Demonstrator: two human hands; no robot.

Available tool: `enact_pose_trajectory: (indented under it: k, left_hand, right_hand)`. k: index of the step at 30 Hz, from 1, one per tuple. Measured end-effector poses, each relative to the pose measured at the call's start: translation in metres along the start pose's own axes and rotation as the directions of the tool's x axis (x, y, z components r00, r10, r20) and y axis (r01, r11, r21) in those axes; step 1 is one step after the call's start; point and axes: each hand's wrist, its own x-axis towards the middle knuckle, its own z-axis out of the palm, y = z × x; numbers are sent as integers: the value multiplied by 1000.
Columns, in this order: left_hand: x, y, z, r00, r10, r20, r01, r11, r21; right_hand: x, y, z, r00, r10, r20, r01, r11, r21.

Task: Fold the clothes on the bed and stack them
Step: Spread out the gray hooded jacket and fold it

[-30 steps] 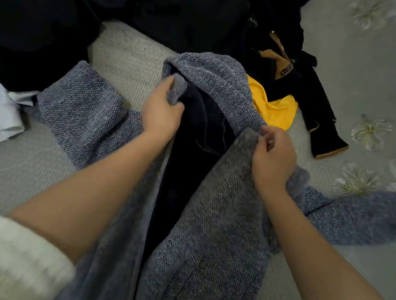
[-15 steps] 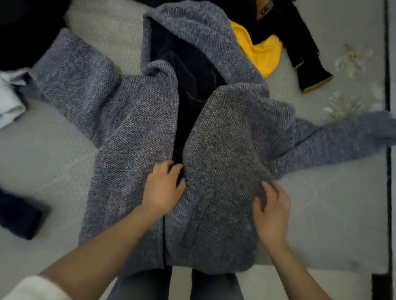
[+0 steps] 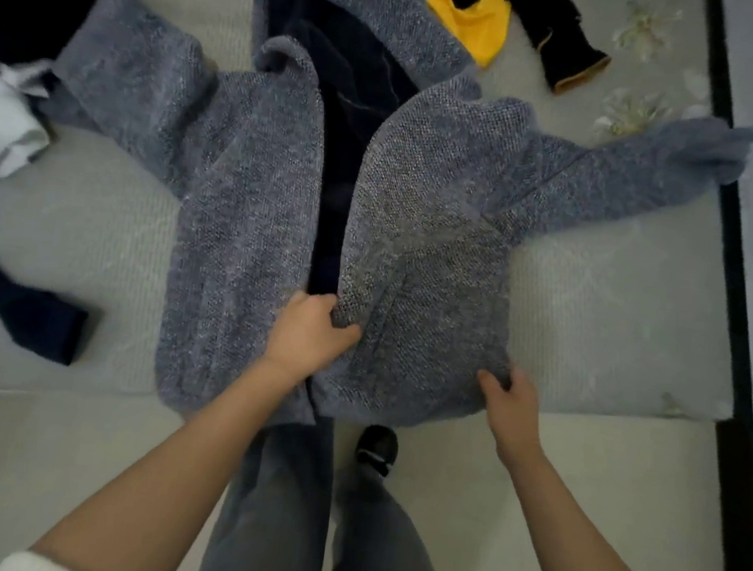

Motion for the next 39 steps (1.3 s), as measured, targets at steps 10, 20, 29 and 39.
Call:
enact_pose_trajectory:
  k: [10, 20, 29, 39]
  left_hand:
    - [-65, -5, 55, 924, -130, 359, 246, 922, -300]
    - [-88, 5, 81, 821, -414, 392, 558, 440, -704]
    - [-93, -36, 71, 881, -368, -297, 185, 847, -499]
    - [-62, -85, 77, 875, -482, -43, 464, 862, -204]
  right_hand:
    - [-4, 44, -49, 998, -27, -51, 10, 951, -308]
    - [-28, 11, -7, 963, -269, 6, 251, 889, -383]
    - [-55, 22, 41, 951, -166, 261, 278, 830, -484]
    - [-45, 24, 36, 951, -155, 267, 288, 755, -588]
